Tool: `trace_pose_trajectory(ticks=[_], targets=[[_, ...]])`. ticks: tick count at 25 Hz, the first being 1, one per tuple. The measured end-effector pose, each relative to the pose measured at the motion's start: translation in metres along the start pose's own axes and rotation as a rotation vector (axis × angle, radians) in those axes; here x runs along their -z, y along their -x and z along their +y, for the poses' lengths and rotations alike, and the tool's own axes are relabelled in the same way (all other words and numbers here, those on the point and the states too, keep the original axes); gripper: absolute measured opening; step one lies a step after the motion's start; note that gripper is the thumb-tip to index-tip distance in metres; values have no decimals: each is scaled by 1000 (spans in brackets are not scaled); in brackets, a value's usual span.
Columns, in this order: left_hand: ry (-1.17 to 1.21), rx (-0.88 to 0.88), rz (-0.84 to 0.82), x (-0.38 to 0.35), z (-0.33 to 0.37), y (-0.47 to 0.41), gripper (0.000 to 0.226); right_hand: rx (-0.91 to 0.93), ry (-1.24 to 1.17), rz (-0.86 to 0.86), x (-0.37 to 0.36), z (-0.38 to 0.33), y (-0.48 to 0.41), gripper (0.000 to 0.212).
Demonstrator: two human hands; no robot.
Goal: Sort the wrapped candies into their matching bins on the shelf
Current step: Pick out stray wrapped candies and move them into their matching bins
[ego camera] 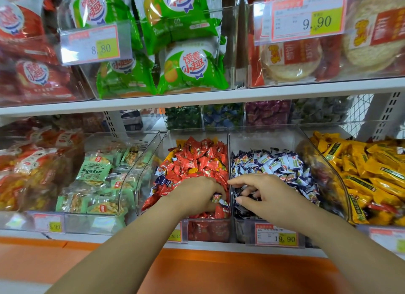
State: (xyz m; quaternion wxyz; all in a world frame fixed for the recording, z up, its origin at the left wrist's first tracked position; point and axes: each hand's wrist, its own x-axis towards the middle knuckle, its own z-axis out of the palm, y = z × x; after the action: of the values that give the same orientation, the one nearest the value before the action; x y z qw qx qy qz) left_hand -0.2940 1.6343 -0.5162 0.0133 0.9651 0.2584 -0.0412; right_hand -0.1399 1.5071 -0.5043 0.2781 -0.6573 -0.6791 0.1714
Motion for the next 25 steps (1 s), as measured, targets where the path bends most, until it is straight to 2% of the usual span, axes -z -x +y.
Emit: trace_pose_trajectory(ticks=[3, 7, 14, 19, 23, 25], targets=[[121, 15, 70, -3, -4, -3, 16, -1, 3, 0, 0, -1, 0, 38], [317, 40, 142, 5, -8, 5, 15, -10, -11, 10, 7, -4, 3, 37], [667, 74, 496, 54, 14, 28, 2, -65, -101, 249, 40, 3, 19, 29], [608, -23, 439, 49, 57, -24, 8, -116, -75, 436, 59, 18, 31, 21], [425, -16, 420, 44, 76, -57, 40, -132, -73, 423, 65, 24, 36, 23], [439, -4, 448, 46, 75, -55, 44, -137, -65, 409, 65, 27, 36, 24]])
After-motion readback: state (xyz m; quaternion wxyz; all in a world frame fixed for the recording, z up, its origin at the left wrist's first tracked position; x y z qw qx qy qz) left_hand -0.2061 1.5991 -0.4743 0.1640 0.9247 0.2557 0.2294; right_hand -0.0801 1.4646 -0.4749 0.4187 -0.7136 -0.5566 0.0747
